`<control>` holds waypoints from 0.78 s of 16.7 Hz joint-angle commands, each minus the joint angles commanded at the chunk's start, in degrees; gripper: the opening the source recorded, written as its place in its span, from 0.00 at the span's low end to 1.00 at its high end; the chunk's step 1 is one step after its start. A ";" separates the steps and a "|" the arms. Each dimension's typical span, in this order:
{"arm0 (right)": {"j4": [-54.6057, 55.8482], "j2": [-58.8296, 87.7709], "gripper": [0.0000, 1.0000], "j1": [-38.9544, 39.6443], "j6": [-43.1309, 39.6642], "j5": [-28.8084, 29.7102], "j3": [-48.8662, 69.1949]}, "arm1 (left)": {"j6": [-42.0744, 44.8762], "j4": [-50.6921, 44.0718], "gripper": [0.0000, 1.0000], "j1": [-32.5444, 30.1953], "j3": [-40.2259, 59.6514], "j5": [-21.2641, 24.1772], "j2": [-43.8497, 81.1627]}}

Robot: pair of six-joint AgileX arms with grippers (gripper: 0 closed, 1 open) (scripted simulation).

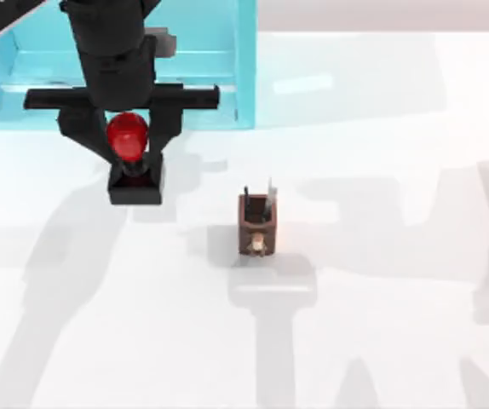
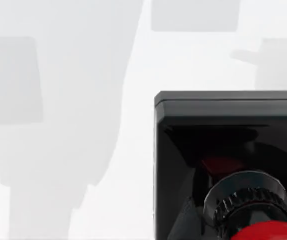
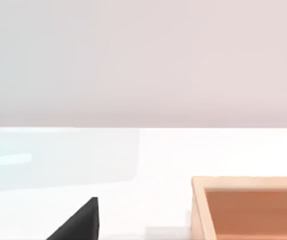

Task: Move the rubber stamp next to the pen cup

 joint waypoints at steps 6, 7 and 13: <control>0.00 0.00 1.00 0.00 0.00 0.00 0.00 | -5.62 1.28 0.00 -5.65 6.22 -0.01 6.54; 0.00 0.00 1.00 0.00 0.00 0.00 0.00 | -5.62 1.28 0.00 -5.65 6.22 -0.01 6.54; 0.00 0.00 1.00 0.00 0.00 0.00 0.00 | -5.53 3.84 0.00 -5.58 3.27 0.05 6.34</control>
